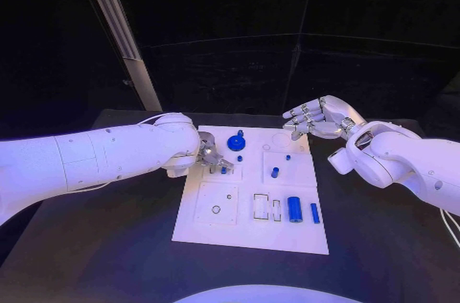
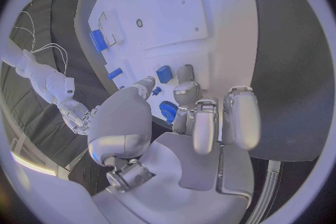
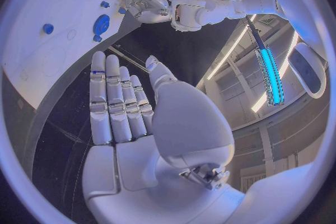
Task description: Assemble the parts on the task board
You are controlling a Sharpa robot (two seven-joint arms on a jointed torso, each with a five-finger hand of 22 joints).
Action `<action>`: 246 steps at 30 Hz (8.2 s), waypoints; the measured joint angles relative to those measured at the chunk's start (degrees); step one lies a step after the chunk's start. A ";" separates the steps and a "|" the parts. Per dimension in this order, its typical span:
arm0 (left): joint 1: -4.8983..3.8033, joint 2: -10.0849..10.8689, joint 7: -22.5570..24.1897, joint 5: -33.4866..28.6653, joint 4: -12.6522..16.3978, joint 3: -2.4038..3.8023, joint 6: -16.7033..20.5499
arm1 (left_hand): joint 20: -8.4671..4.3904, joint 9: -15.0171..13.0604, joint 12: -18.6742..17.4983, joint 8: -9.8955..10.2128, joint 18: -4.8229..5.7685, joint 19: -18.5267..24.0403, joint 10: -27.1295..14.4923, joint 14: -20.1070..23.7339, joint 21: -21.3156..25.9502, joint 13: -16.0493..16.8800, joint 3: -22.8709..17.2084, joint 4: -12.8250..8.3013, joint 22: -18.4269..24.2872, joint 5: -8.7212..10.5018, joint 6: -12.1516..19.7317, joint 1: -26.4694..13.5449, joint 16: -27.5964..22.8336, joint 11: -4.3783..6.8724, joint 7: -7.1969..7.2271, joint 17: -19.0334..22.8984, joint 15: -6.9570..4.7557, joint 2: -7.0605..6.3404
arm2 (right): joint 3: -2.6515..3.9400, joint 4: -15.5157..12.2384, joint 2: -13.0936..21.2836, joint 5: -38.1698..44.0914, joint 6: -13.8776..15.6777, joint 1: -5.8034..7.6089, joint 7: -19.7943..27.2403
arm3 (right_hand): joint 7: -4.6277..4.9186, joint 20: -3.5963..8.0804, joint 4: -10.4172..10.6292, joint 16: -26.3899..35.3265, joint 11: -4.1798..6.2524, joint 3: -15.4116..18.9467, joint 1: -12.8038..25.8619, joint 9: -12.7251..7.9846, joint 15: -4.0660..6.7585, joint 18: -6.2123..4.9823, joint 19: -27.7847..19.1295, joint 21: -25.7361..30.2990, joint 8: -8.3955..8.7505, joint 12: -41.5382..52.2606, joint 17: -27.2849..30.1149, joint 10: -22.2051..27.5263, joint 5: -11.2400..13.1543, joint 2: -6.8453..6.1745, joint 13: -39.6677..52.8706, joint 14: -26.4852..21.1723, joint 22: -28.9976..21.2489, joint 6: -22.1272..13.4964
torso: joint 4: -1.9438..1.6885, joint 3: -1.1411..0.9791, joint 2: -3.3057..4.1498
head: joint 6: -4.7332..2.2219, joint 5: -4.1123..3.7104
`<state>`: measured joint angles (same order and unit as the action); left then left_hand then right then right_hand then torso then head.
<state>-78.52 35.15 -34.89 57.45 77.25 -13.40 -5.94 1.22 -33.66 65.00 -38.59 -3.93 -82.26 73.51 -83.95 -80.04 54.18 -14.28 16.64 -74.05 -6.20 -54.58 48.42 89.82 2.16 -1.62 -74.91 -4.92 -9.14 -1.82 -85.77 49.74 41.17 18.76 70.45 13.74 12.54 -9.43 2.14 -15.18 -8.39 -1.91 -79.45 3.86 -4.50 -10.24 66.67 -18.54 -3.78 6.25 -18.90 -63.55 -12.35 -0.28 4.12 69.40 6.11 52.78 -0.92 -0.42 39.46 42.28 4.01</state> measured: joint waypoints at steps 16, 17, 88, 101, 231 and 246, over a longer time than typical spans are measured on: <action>-2.22 2.98 -0.06 0.00 0.34 6.54 -0.51 | 0.78 2.20 -4.53 3.27 -0.01 0.79 -3.44 -0.21 2.12 -6.03 9.89 -0.04 2.63 0.00 2.83 4.90 0.00 -1.37 -1.78 0.00 0.26 4.10 | 0.00 1.10 -0.45 0.01 -0.22 -0.01 0.01 | 0.13 -0.11 0.19 0.00 0.00 0.19 0.00 0.00 0.00 0.01 0.12 0.00 0.00 0.19 0.05 0.00 0.00 0.00 -0.04 0.00 -0.08 -0.14 | -0.04 -0.01 0.01 | -0.26 0.27; -2.37 2.72 -0.11 0.00 -0.48 6.61 -0.86 | 0.96 2.46 -4.72 3.53 -0.01 0.96 -3.63 -0.05 2.34 -6.25 10.18 -0.06 2.80 0.00 3.00 5.39 0.00 -1.56 -1.95 0.00 0.40 4.22 | 0.00 1.18 -0.49 0.01 -0.23 -0.01 0.01 | 0.20 -0.20 0.19 0.00 0.00 0.19 0.00 0.00 0.00 0.01 0.20 0.00 0.00 0.19 0.06 0.00 0.00 0.00 -0.06 0.00 -0.09 -0.21 | -0.06 -0.01 0.02 | -0.26 0.30; 0.46 -9.84 4.86 7.89 -22.89 6.63 -14.27 | 1.46 7.08 -4.87 5.66 -0.02 1.47 -4.82 0.11 2.99 -7.44 12.13 -1.56 2.92 -0.22 1.54 17.22 0.00 -1.94 -1.74 0.00 0.94 8.79 | -0.01 1.92 -1.73 0.03 -0.82 -0.02 0.04 | 0.20 -0.20 0.04 -0.23 0.00 0.35 -0.01 0.00 0.20 0.01 0.20 0.42 0.00 0.40 0.24 -0.01 -0.22 0.00 -0.11 -0.20 -0.23 -0.20 | 0.02 -0.05 0.00 | -0.20 1.21; 0.46 -10.10 4.86 7.09 -23.23 6.61 -14.45 | 1.11 8.21 -5.52 5.74 -0.02 1.35 -5.08 -0.04 2.99 -8.12 4.31 -6.30 2.77 -0.46 1.66 25.79 0.00 -1.28 -1.67 0.00 0.80 11.73 | -0.01 1.92 -1.75 0.03 -0.84 -0.02 0.04 | 0.20 -0.20 0.04 -0.23 0.00 0.35 -0.01 0.00 0.20 0.01 0.20 0.42 0.00 0.40 0.23 -0.01 -0.21 0.01 -0.15 -0.20 -0.22 -0.20 | 0.04 -0.05 0.03 | -0.04 1.14; 2.80 5.40 4.79 2.87 3.41 1.81 7.18 | -0.09 6.39 -3.76 -1.06 -0.02 0.31 0.41 -0.10 2.77 -6.24 -20.41 -12.63 0.12 0.00 -0.22 14.70 0.00 0.00 0.40 0.00 -0.10 -1.43 | -0.03 2.84 -2.00 0.04 -1.66 -0.03 -0.15 | 0.20 -0.20 -0.12 -0.67 0.00 0.20 -0.01 0.00 0.20 0.01 0.20 0.62 0.00 0.86 0.55 0.40 -0.45 0.00 -0.23 -0.20 -0.40 -0.20 | -0.31 -0.24 -0.05 | 1.40 1.96; 2.90 4.85 4.22 2.84 2.62 1.74 6.09 | -0.29 6.57 -3.13 -1.06 -0.02 0.12 0.60 -0.10 2.50 -5.60 -17.13 -9.49 -0.43 0.00 -0.82 12.05 0.00 0.21 0.62 0.00 -0.10 -2.18 | -0.03 2.76 -1.92 0.04 -1.67 -0.03 -0.17 | 0.20 -0.20 -0.12 -0.67 0.00 0.20 -0.01 0.00 0.20 0.01 0.20 0.62 0.00 0.86 0.54 0.40 -0.45 0.00 -0.22 -0.20 -0.40 -0.20 | -0.27 -0.24 -0.05 | 1.55 1.76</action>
<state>-75.63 40.00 -30.67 60.29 79.87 -11.65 0.16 0.94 -27.09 61.86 -39.65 -3.94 -82.14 74.12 -84.05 -77.54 48.58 -31.40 7.15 -74.48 -6.20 -55.40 60.46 89.82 2.37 -1.00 -74.91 -5.02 -11.31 -1.85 -83.01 47.82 41.21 17.09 70.42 13.57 12.74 -9.63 2.03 -15.85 -8.39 -1.71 -79.47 3.86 -4.30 -10.23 66.87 -17.92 -3.78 7.11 -18.36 -63.15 -12.81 -0.28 3.90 69.20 5.71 52.58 -1.19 -0.65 39.41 43.82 5.77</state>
